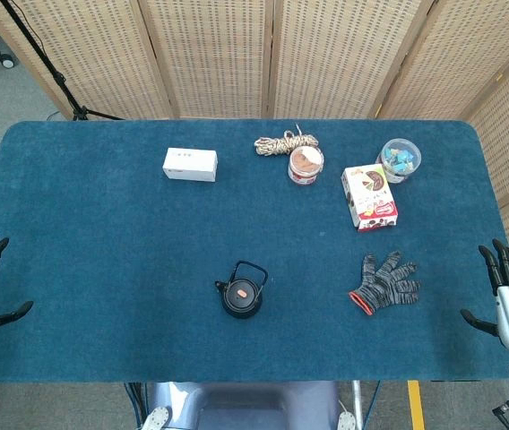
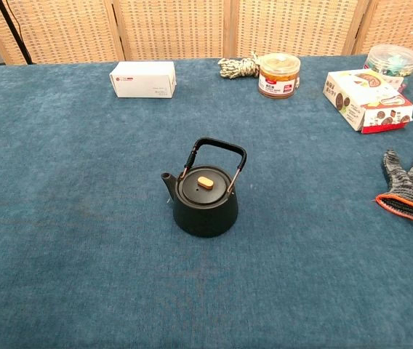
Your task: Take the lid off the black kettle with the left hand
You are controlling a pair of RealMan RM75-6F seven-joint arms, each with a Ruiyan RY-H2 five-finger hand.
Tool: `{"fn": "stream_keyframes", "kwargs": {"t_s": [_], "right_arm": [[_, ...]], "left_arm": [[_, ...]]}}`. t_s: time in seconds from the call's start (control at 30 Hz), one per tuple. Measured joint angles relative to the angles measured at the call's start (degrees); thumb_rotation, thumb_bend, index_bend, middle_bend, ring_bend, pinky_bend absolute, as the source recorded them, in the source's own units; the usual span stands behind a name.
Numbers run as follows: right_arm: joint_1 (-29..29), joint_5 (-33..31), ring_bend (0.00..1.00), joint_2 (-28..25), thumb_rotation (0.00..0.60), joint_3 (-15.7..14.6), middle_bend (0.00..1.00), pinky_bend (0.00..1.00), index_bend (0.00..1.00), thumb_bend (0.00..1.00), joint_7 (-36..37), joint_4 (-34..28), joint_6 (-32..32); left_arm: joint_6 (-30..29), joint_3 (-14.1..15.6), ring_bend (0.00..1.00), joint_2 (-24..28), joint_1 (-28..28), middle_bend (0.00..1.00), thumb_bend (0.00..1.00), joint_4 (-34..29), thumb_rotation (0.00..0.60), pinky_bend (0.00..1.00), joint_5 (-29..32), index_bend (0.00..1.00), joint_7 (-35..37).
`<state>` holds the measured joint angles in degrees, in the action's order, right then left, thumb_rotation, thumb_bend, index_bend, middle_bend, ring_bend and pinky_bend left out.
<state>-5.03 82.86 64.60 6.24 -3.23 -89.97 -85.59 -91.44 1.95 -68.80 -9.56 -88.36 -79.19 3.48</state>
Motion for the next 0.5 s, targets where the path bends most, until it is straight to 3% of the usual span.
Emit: {"fn": "stream_keyframes", "kwargs": {"t_s": [0.33, 0.5], "right_arm": [[0.3, 0.1, 0.0, -0.4, 0.6, 0.1, 0.0, 0.0, 0.0, 0.0, 0.4, -0.4, -0.5], [0.2, -0.3, 0.0, -0.4, 0.6, 0.1, 0.0, 0.0, 0.0, 0.0, 0.5, -0.3, 0.0]], "left_arm": [[2.4, -0.6, 0.0, 0.5, 0.0, 0.0, 0.09, -0.1, 0.6, 0.0, -2.9, 0.0, 0.2], [6.8, -0.9, 0.0, 1.7, -3.1, 0.0, 0.09, -2.7, 0.6, 0.0, -5.7, 0.04, -0.4]]}}
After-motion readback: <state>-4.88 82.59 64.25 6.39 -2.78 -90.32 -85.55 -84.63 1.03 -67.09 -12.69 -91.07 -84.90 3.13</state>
